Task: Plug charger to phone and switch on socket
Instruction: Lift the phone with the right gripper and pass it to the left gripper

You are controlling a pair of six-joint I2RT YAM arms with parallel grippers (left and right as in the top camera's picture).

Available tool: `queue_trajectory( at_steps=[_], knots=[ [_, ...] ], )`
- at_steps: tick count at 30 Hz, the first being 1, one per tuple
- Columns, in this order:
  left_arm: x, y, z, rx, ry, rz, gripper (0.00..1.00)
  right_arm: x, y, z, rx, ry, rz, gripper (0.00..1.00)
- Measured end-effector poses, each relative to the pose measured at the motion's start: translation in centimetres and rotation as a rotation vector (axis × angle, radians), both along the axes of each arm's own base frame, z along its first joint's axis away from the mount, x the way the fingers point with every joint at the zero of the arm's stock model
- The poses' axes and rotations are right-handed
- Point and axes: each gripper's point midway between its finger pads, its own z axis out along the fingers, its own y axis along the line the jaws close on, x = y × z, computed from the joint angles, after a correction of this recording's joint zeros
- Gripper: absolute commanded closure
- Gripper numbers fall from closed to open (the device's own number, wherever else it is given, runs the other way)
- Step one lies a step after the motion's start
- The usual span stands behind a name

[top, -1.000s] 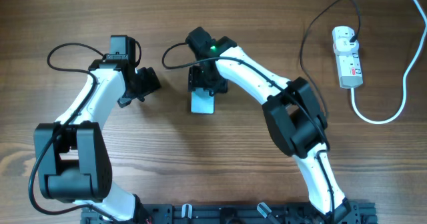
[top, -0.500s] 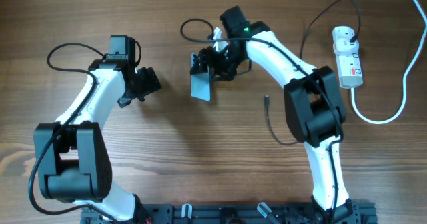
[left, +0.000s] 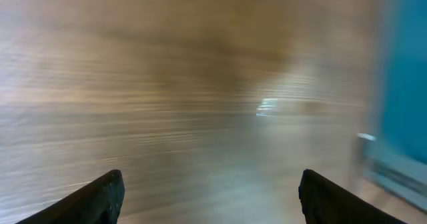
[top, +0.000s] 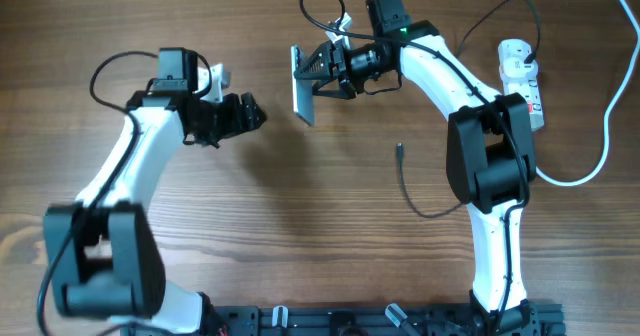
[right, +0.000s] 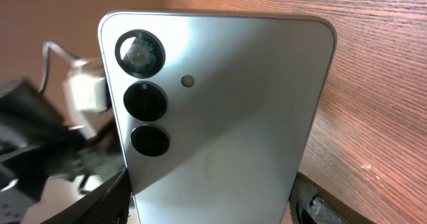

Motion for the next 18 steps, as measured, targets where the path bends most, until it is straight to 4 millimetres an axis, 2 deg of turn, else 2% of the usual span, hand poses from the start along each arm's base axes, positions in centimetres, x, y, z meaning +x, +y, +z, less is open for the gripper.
queue_trajectory(
  at_steps=[1, 3, 5, 6, 9, 11, 15, 18],
  knots=[
    [0.1, -0.4, 1.8, -0.036, -0.049, -0.019, 0.17, 0.0, 0.0, 0.1, 0.003, 0.001, -0.001, 0.48],
    [-0.1, -1.2, 7.5, -0.115, -0.213, -0.064, 0.18, 0.0, 0.1, 0.3, 0.018, 0.001, 0.006, 0.48],
    [-0.5, -2.3, 9.9, -0.155, -0.284, -0.104, 0.18, -0.1, 0.1, 0.4, 0.022, 0.003, 0.009, 0.48],
    [-0.8, -3.1, 10.4, -0.173, -0.295, -0.131, 0.18, -0.1, 0.1, 0.4, 0.025, 0.004, 0.01, 0.48],
    [-1.5, -5.4, 9.9, -0.186, -0.274, -0.192, 0.19, -0.2, 0.2, 0.6, 0.036, 0.007, 0.015, 0.48],
    [-1.7, -6.2, 9.5, -0.171, -0.265, -0.212, 0.2, -0.3, 0.3, 0.7, 0.043, 0.009, 0.02, 0.48],
    [-1.1, -7.1, 9.5, -0.133, -0.302, -0.221, 0.21, -0.8, 0.9, 0.8, 0.048, 0.01, 0.036, 0.48],
    [-0.6, -7.3, 8.1, -0.093, -0.276, -0.203, 0.25, -1.5, 1.8, 0.8, 0.048, 0.011, 0.058, 0.48]
  ],
)
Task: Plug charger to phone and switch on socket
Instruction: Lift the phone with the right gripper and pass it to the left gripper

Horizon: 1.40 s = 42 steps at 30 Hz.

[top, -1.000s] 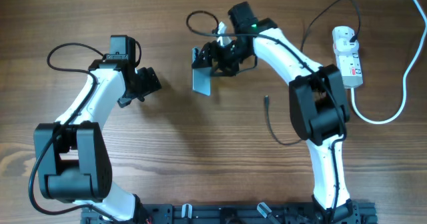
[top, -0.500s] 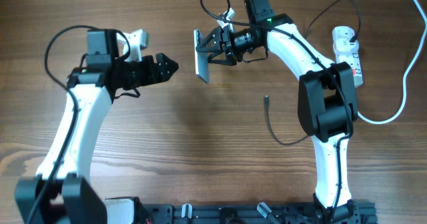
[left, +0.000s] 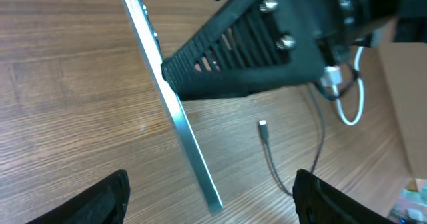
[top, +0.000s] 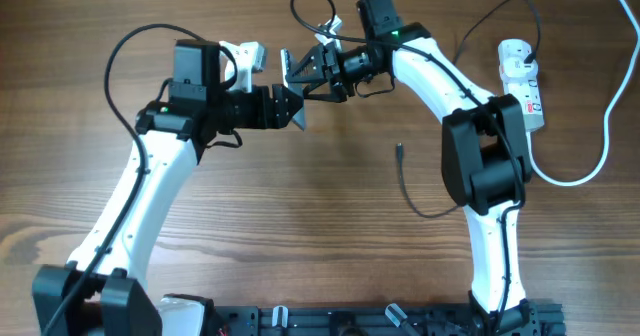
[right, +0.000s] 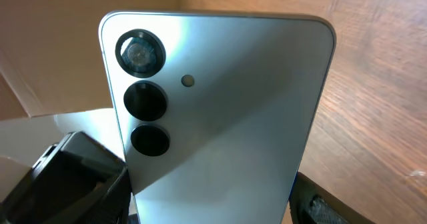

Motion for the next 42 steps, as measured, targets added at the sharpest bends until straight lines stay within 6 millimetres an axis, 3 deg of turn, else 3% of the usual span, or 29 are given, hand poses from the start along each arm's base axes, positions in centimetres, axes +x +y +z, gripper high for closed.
queue_trajectory(
  at_steps=[6, 10, 12, 15, 17, 19, 22, 25, 27, 28, 30, 32, 35, 38, 42],
  knots=[
    [0.7, 0.3, -1.9, 0.027, 0.039, 0.024, 0.37, -0.9, 1.1, 0.0, 0.0, 0.0, 0.026, 0.48],
    [1.0, 0.4, -2.7, 0.034, 0.054, 0.031, 0.55, -1.2, 1.5, 0.0, 0.001, 0.0, 0.037, 0.47],
    [1.0, 0.4, -3.5, 0.038, 0.074, 0.032, 0.75, -1.4, 1.7, 0.0, 0.002, 0.001, 0.042, 0.47],
    [1.1, 0.6, -3.9, 0.05, 0.084, 0.041, 0.96, -1.6, 1.9, 0.0, 0.001, 0.001, 0.046, 0.34],
    [1.3, 1.2, -4.1, 0.065, 0.085, 0.061, 0.96, -1.3, 1.6, 0.0, 0.002, 0.001, 0.04, 0.11],
    [1.3, 1.1, -4.2, 0.067, 0.088, 0.062, 0.96, -1.1, 1.7, 0.2, 0.007, 0.0, 0.035, 0.05],
    [1.0, 1.0, -4.5, 0.064, 0.112, 0.069, 0.96, -0.1, 1.8, 0.6, 0.021, -0.017, 0.011, 0.05],
    [1.0, 0.9, -4.3, 0.029, 0.139, 0.095, 0.96, 1.5, 0.1, 0.7, 0.017, 0.004, -0.044, 0.05],
    [1.4, 0.9, -3.3, -0.065, 0.151, 0.105, 0.96, 2.6, -1.5, 0.7, 0.019, 0.009, -0.081, 0.1],
    [1.6, 1.0, -2.6, -0.132, 0.159, 0.111, 0.96, 3.0, -2.2, 0.9, 0.033, 0.014, -0.088, 0.18],
    [2.5, 2.8, 0.0, -0.304, 0.16, 0.145, 0.96, 3.2, -3.2, 1.8, 0.085, 0.018, -0.078, 0.23],
    [2.7, 4.5, 2.9, -0.475, 0.165, 0.145, 0.96, 2.3, -3.3, 3.4, 0.184, 0.018, -0.018, 0.17],
    [2.6, 5.4, 5.3, -0.63, 0.209, 0.139, 0.96, 1.2, -3.1, 4.9, 0.272, 0.026, 0.045, 0.13],
    [2.0, 5.6, 6.4, -0.763, 0.37, 0.191, 0.96, 0.8, -3.1, 5.6, 0.308, 0.034, 0.068, 0.12],
    [1.1, 4.6, 7.3, -0.91, 0.678, 0.28, 0.96, 0.9, -3.1, 5.5, 0.301, 0.037, 0.064, 0.04]
  ],
)
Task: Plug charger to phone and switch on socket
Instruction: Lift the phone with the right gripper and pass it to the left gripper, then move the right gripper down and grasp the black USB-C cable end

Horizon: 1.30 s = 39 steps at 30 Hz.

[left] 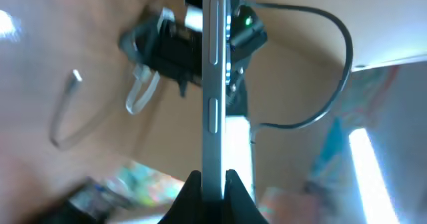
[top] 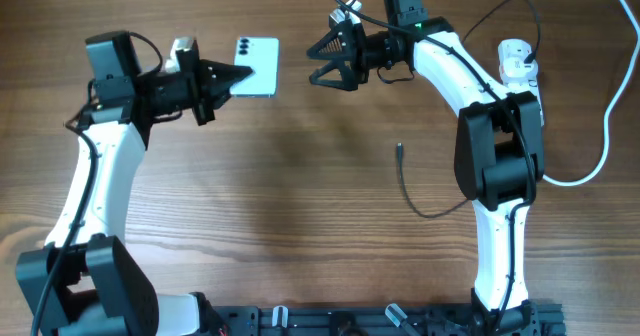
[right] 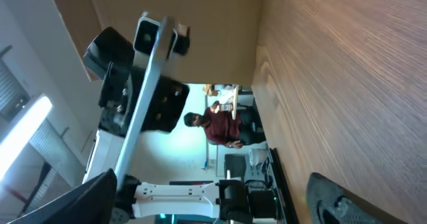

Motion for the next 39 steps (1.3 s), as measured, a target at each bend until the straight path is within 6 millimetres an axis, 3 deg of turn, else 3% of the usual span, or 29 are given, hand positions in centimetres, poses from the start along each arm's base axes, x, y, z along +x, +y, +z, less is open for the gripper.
queue_trajectory(
  at_steps=[6, 12, 14, 16, 17, 19, 21, 23, 27, 29, 32, 35, 39],
  knots=[
    [-3.4, -4.8, 1.9, -0.202, 0.367, -0.18, 0.96, 1.7, -0.2, -2.9, -0.168, -0.005, -0.106, 0.0],
    [-4.7, -5.2, 3.5, -0.231, 0.403, -0.218, 0.96, 1.7, -3.0, -9.6, -0.569, 0.117, -0.242, 0.0],
    [-5.0, -5.2, 4.1, -0.228, 0.384, -0.22, 0.96, 1.9, -4.0, -10.6, -0.637, 0.116, -0.268, 0.22],
    [-5.1, -5.2, 4.2, -0.225, 0.374, -0.218, 0.96, 2.1, -4.7, -11.0, -0.661, 0.107, -0.28, 0.63],
    [-5.0, -5.2, 4.2, -0.223, 0.37, -0.216, 0.96, 2.2, -4.9, -11.0, -0.662, 0.102, -0.283, 0.76],
    [-4.9, -5.2, 4.1, -0.217, 0.367, -0.208, 0.96, 2.2, -5.8, -11.1, -0.671, 0.109, -0.284, 0.92],
    [-4.8, -5.2, 4.0, -0.211, 0.364, -0.199, 0.96, 1.8, -7.1, -10.7, -0.685, 0.123, -0.284, 0.92],
    [-4.2, -5.1, 3.2, -0.182, 0.374, -0.15, 0.96, 1.1, -9.7, -8.5, -0.738, 0.099, -0.302, 0.93],
    [-5.7, -5.3, -0.6, -0.087, 0.581, -0.05, 0.96, -2.1, -15.1, -5.1, -1.038, -0.007, -0.316, 0.96],
    [-6.9, -6.5, -1.6, -0.034, 0.598, -0.075, 0.96, -4.0, -17.4, -4.9, -1.177, -0.022, -0.281, 0.95],
    [-8.6, -9.0, -2.6, 0.047, 0.595, -0.138, 0.96, -4.8, -19.8, -5.6, -1.318, -0.036, -0.25, 0.95],
    [-8.9, -9.9, -4.1, 0.144, 0.578, -0.121, 0.96, -4.6, -20.7, -5.8, -1.37, -0.058, -0.25, 0.96],
    [-8.1, -9.2, -5.8, 0.245, 0.565, -0.041, 0.96, -4.6, -20.9, -5.9, -1.384, -0.063, -0.248, 0.96]
  ],
)
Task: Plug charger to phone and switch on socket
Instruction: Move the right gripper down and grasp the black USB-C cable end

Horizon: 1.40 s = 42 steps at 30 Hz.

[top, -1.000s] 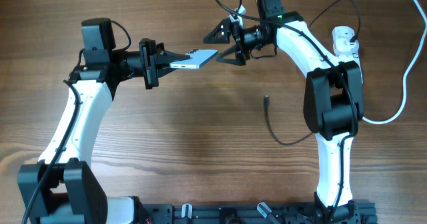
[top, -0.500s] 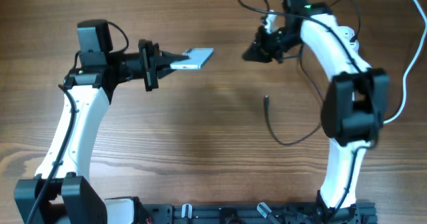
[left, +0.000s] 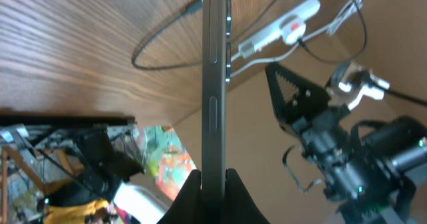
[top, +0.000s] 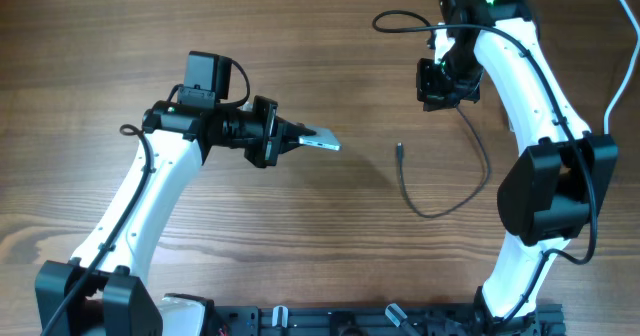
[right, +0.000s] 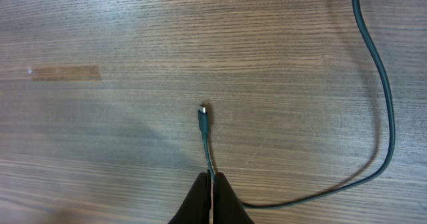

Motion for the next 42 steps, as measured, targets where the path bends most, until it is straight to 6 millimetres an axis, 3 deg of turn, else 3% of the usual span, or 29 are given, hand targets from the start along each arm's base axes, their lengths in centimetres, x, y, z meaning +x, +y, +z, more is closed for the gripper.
queue_trajectory(
  at_steps=[4, 9, 14, 19, 23, 26, 27, 30, 32, 34, 36, 38, 40, 42],
  knots=[
    [-0.2, 0.2, 0.9, 0.006, -0.037, 0.006, 0.96, -0.8, -0.1, 0.0, -0.005, 0.031, 0.011, 0.96],
    [-3.1, 1.4, 7.5, 0.01, -0.27, 0.04, 0.96, -0.9, -0.2, 0.0, -0.006, 0.032, 0.018, 0.95],
    [-4.9, 2.4, 9.1, 0.046, -0.326, 0.074, 0.96, -0.8, -0.2, 0.0, -0.007, 0.032, 0.018, 0.96],
    [-4.9, 2.1, 8.8, 0.061, -0.328, 0.067, 0.96, -0.5, -0.1, 0.0, -0.005, 0.019, 0.018, 0.95],
    [-3.1, 2.9, 7.7, 0.136, -0.341, 0.124, 0.96, 0.0, 0.0, -0.1, -0.002, -0.004, 0.021, 0.94],
    [-0.8, 4.1, 5.5, 0.244, -0.328, 0.188, 0.96, -2.3, -0.1, -0.2, -0.015, 0.087, 0.043, 0.62],
    [-0.3, 4.4, 4.9, 0.271, -0.325, 0.197, 0.96, -3.0, 0.2, -0.8, -0.019, 0.11, 0.059, 0.56],
    [0.6, 5.0, 3.4, 0.348, -0.358, 0.165, 0.96, -4.9, 1.3, -3.2, -0.033, 0.167, 0.116, 0.54],
    [0.6, 5.0, 3.4, 0.367, -0.406, 0.125, 0.96, -5.0, 2.1, -5.2, -0.032, 0.15, 0.139, 0.57],
    [0.9, 4.8, 3.7, 0.363, -0.449, 0.104, 0.96, -4.0, 2.7, -6.0, -0.028, 0.098, 0.149, 0.56],
    [1.7, 3.7, 5.3, 0.287, -0.525, 0.087, 0.96, -3.1, 2.8, -5.3, -0.022, 0.042, 0.147, 0.5],
    [1.8, 2.8, 6.3, 0.215, -0.536, 0.075, 0.96, -3.1, 2.8, -3.1, -0.015, -0.014, 0.141, 0.5],
    [1.6, 2.2, 6.2, 0.174, -0.496, 0.071, 0.96, -3.9, 2.6, 1.0, 0.0, -0.093, 0.139, 0.51],
    [1.6, 2.1, 6.0, 0.163, -0.476, 0.071, 0.96, -4.0, 2.6, 1.8, 0.004, -0.115, 0.139, 0.57]
  ],
)
